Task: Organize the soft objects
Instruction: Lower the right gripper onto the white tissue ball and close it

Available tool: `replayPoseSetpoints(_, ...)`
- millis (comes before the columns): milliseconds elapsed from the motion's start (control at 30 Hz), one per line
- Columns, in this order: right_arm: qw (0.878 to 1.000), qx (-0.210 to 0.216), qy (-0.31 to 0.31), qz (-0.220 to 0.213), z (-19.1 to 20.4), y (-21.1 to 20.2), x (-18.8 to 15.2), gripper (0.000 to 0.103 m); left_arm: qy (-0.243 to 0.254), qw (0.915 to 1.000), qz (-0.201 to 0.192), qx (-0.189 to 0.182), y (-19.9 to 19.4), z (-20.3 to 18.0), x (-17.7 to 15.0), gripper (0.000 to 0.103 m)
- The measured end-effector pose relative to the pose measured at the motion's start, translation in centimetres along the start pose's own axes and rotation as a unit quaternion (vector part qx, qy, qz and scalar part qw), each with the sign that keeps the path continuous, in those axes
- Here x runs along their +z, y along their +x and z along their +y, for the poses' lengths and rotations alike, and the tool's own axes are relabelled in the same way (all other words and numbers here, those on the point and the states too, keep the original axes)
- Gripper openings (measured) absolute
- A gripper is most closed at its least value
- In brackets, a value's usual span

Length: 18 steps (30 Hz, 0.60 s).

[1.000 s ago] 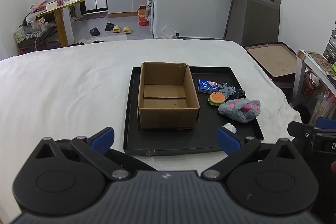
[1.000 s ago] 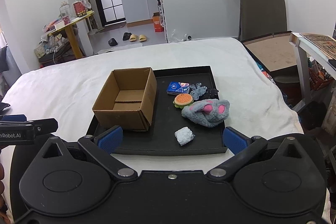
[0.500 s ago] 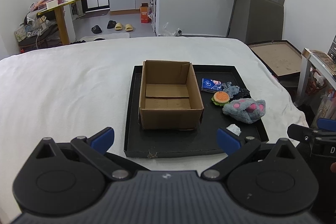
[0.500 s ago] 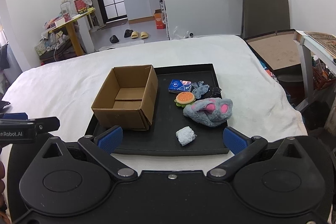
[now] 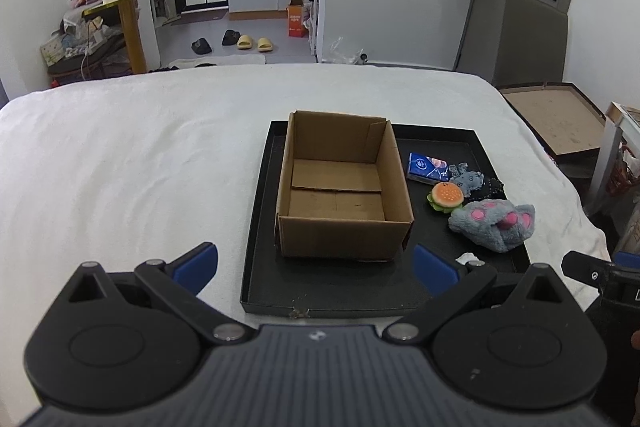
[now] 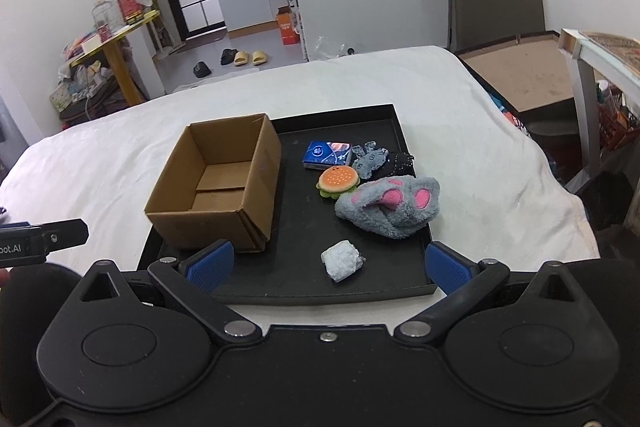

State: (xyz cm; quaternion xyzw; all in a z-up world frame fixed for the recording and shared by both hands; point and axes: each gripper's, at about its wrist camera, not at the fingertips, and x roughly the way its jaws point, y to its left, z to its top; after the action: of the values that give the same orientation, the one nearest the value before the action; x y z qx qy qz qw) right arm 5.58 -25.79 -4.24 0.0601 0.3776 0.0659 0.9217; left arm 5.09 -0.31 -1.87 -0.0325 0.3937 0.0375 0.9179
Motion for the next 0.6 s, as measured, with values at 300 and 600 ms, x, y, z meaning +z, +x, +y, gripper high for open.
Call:
replayPoseSetpoints(300, 1.000, -0.012, 0.026, -0.010, -0.7, 2.7, -0.1, 0.103, -0.010, 0.9997, 0.021, 0.011, 3.1, 0.6, 0.2, 0.103)
replayPoseSetpoints(600, 0.998, -0.027, 0.045, -0.021, -1.1, 5.9, -0.5, 0.102, -0.016, 0.9991, 0.031, 0.022, 5.7, 1.1, 0.7, 0.101)
